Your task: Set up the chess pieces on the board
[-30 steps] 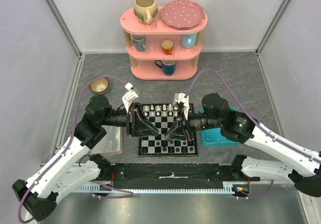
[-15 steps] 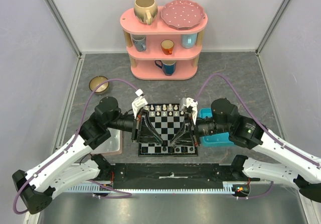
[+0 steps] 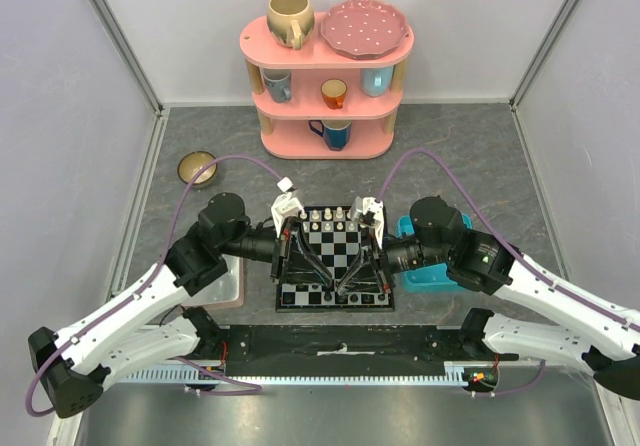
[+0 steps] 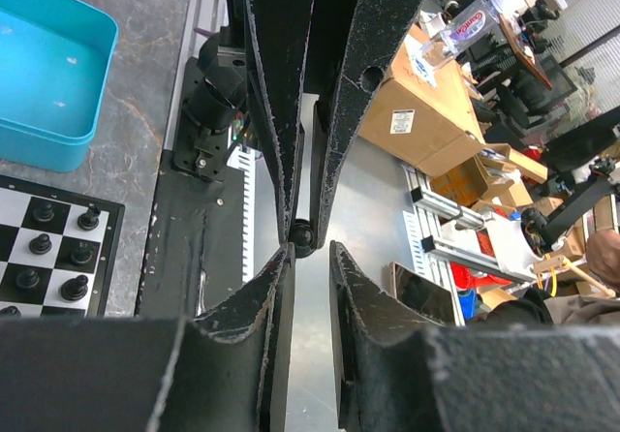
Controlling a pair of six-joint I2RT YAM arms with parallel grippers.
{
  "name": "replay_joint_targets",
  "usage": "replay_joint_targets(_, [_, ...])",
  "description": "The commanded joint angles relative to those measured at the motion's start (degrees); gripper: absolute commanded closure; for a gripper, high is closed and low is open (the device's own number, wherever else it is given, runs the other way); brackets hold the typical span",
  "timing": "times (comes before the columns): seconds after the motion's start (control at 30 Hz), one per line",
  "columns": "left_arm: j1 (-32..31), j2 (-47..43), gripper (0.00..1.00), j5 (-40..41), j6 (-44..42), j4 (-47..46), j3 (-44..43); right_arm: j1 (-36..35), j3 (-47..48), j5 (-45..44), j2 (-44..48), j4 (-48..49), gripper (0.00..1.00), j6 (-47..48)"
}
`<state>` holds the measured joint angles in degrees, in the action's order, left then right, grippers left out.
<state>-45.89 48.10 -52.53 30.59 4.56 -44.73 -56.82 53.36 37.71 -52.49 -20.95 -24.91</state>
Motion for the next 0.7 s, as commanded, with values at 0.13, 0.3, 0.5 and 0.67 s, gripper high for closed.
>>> replay_joint_targets(0.13, [-2.5, 1.0, 0.75, 0.5, -2.2, -3.1, -2.1, -0.6, -0.2, 1.3, -0.4, 2.9, 1.00, -0.9])
replay_joint_targets(0.3, [-3.2, 1.3, 0.78, 1.0, -2.1, -3.2, -2.1, -0.7, -0.1, 1.1, -0.6, 2.9, 1.00, -1.0])
replay_joint_targets(0.5, [-3.5, 1.6, 0.78, 1.6, -2.1, -3.2, -2.3, -0.7, 0.0, 1.0, -0.9, 3.3, 1.00, -1.0])
replay_joint_targets(0.67, [-3.9, 1.7, 0.78, 2.6, -2.2, -3.2, -2.0, -0.8, 0.2, 1.2, -1.0, 3.4, 1.00, -1.0])
